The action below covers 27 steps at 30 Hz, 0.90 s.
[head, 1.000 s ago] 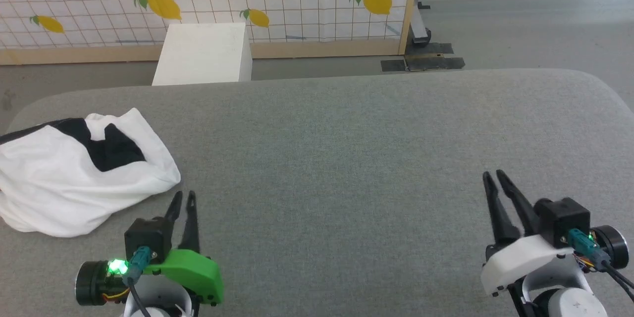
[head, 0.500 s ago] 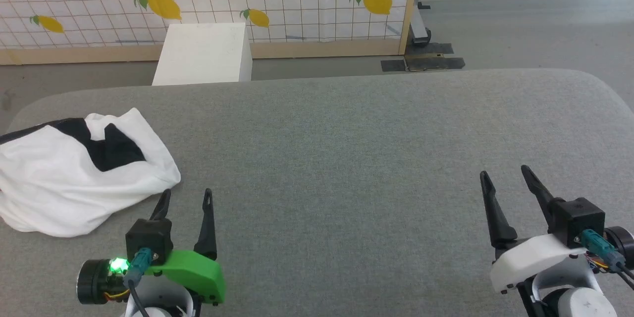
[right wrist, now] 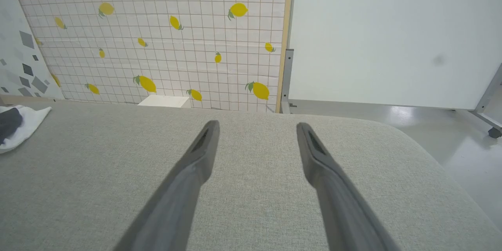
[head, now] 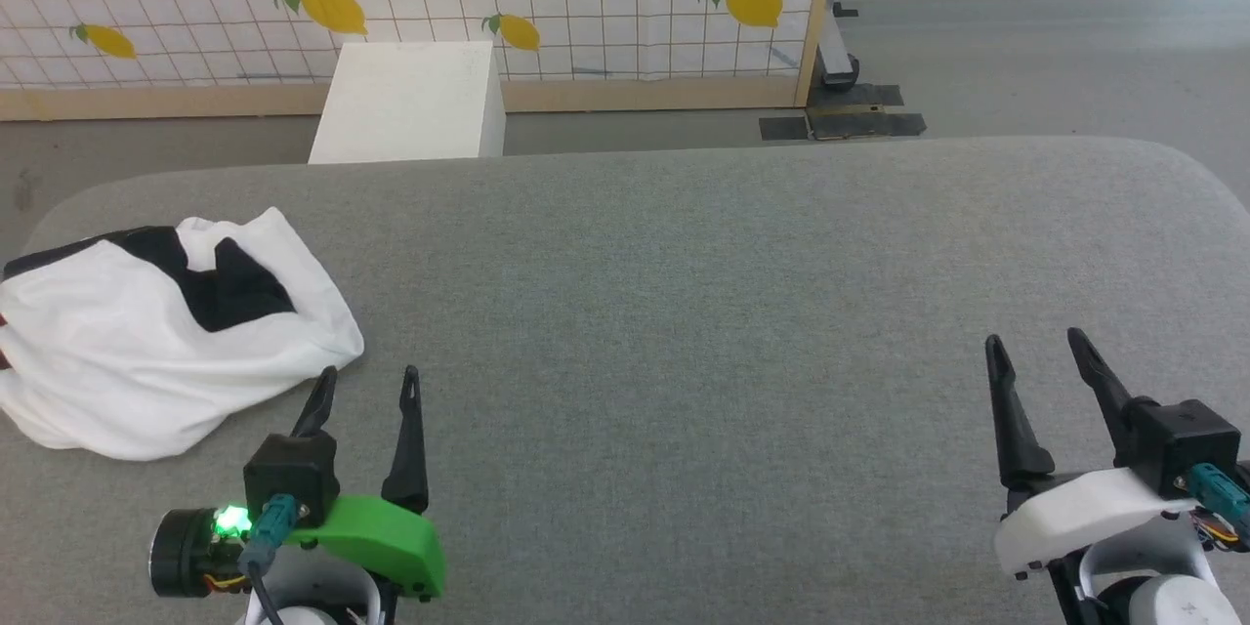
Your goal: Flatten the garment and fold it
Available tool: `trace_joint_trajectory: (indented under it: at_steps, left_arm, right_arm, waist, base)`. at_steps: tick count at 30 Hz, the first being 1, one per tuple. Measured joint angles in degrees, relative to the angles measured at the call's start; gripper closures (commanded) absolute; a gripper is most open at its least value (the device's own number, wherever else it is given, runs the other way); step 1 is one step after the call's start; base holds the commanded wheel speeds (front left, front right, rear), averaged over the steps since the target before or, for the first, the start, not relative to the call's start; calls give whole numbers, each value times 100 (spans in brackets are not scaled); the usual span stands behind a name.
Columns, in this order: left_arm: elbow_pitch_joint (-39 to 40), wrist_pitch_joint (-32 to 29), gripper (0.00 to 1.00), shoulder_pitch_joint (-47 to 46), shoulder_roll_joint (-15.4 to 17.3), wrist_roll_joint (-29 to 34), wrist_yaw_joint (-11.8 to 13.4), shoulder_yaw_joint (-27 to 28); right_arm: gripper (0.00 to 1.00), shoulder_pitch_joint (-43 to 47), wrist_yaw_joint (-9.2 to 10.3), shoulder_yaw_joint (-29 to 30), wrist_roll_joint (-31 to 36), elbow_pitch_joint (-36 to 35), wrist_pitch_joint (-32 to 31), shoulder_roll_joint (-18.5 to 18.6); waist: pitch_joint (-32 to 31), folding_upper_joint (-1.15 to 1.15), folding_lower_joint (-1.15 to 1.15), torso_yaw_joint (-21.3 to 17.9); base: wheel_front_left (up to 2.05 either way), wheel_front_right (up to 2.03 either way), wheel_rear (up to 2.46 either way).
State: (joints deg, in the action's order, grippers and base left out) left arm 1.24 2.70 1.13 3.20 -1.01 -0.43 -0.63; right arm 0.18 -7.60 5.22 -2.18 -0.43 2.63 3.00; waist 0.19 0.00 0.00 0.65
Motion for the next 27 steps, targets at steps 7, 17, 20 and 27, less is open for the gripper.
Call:
trace_joint_trajectory:
  at_steps: [7, 17, 20, 27]
  left_arm:
    - [63, 100, 0, 3, 0, -8, 1, -3]
    - [125, 205, 0, 13, 0, -19, 8, -1]
    - [145, 247, 0, 16, 0, -48, 8, -2]
    - [202, 339, 0, 40, -1, -58, 51, -7]
  right_arm:
    - [0, 34, 0, 97, -55, -32, 94, 0]
    - [0, 113, 1, 204, -101, -67, 213, -1]
    - [0, 114, 1, 216, -107, -82, 245, -1]
    - [0, 116, 1, 208, -137, -129, 331, -1]
  waist:
    - [5, 0, 0, 100]
    - [12, 0, 0, 326]
    - [15, 0, 0, 424]
    - [30, 0, 0, 657]
  base:
    - [0, 0, 0]
    - [0, 0, 0]
    - [0, 0, 0]
    - [0, 0, 0]
